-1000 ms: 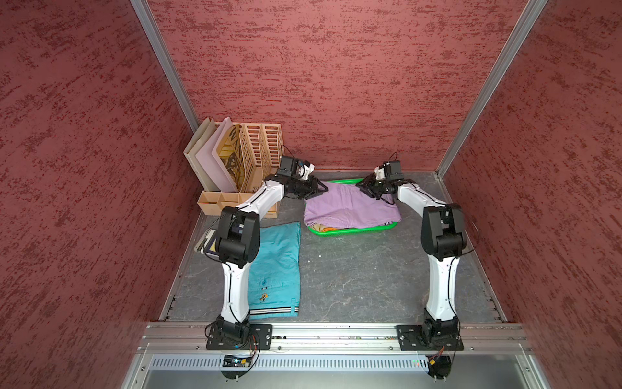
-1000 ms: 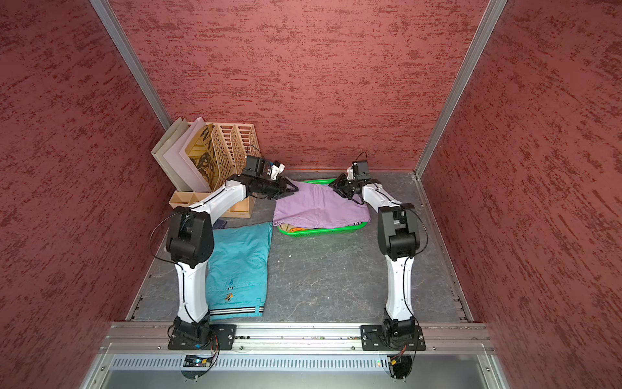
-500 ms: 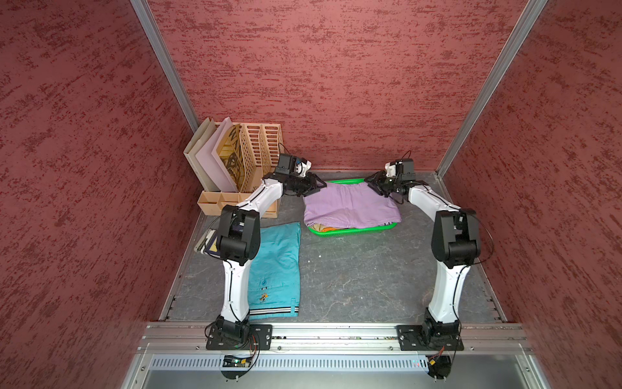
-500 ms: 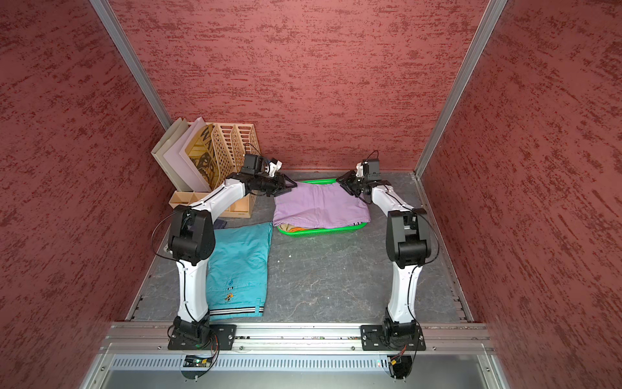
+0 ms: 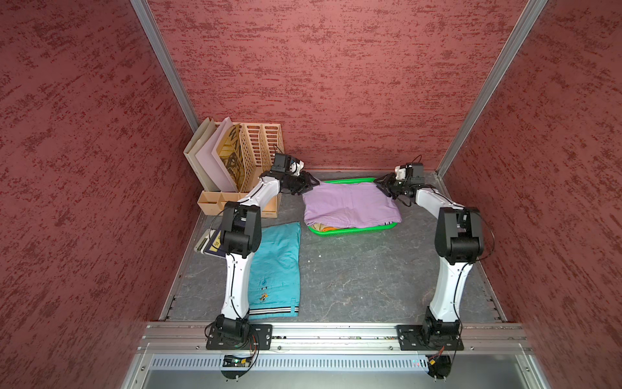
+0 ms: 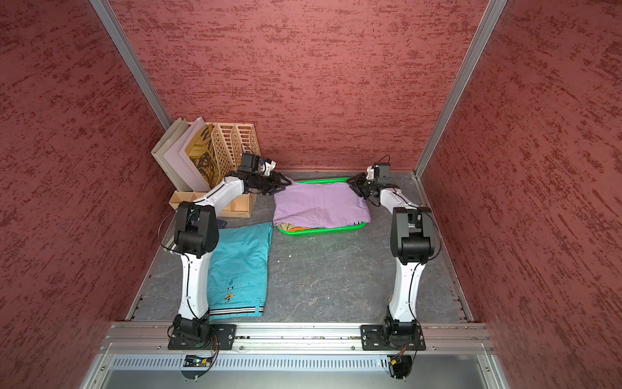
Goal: Put the folded long pants in the basket
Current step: Adjust the long pant in the basket.
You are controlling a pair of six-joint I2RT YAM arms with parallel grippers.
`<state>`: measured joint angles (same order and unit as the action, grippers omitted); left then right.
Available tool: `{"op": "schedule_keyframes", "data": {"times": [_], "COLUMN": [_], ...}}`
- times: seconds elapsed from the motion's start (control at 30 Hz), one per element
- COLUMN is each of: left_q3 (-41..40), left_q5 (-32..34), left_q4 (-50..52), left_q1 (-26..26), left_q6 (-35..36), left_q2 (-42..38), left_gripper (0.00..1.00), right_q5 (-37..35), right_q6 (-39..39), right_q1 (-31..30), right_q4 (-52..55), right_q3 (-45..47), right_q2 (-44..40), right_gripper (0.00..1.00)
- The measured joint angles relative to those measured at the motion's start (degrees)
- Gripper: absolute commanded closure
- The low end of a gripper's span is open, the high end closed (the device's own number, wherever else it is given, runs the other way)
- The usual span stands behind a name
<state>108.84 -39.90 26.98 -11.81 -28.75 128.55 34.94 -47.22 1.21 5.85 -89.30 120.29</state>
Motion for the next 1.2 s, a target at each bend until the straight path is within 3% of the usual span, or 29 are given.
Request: {"op": "schedule_keyframes", "data": {"times": [0.2, 0.43, 0.53, 0.67, 0.9, 1.2], "left_q3": [-12.2, -28.2, -34.0, -41.3, -48.2, -49.3], "left_q5": [-0.3, -2.7, -3.4, -3.1, -3.4, -3.2], "left_q4": [-1.3, -5.9, -7.3, -9.6, -14.2, -9.0], "left_q1": [-0.5, -7.7, -9.5, -8.1, -5.8, -5.6], "left_q6": [0.2, 1.9, 2.7, 2.5, 2.6, 2.7], "left_q2": [-12.7, -29.2, -29.6, -28.2, -32.8, -40.7], "left_gripper": [0.48, 0.55, 0.59, 0.61, 0.59, 0.56], "right_q5": [1.6, 4.2, 4.4, 1.9, 1.4, 2.6], "right_q6": [-2.4, -4.7, -4.6, -4.4, -2.9, -2.9], "right_q1": [1.2, -0.1, -1.0, -1.1, 0.2, 0.7], "right_q4": [-0.9, -4.2, -4.5, -4.4, -5.6, -4.5], "right_q3": [8.6, 22.6, 27.6, 33.2, 30.4, 29.7], "right_q2": [-10.0, -26.1, -26.5, -25.2, -21.5, -24.7], "right_gripper": [0.63, 0.64, 0.66, 0.67, 0.68, 0.66]}}
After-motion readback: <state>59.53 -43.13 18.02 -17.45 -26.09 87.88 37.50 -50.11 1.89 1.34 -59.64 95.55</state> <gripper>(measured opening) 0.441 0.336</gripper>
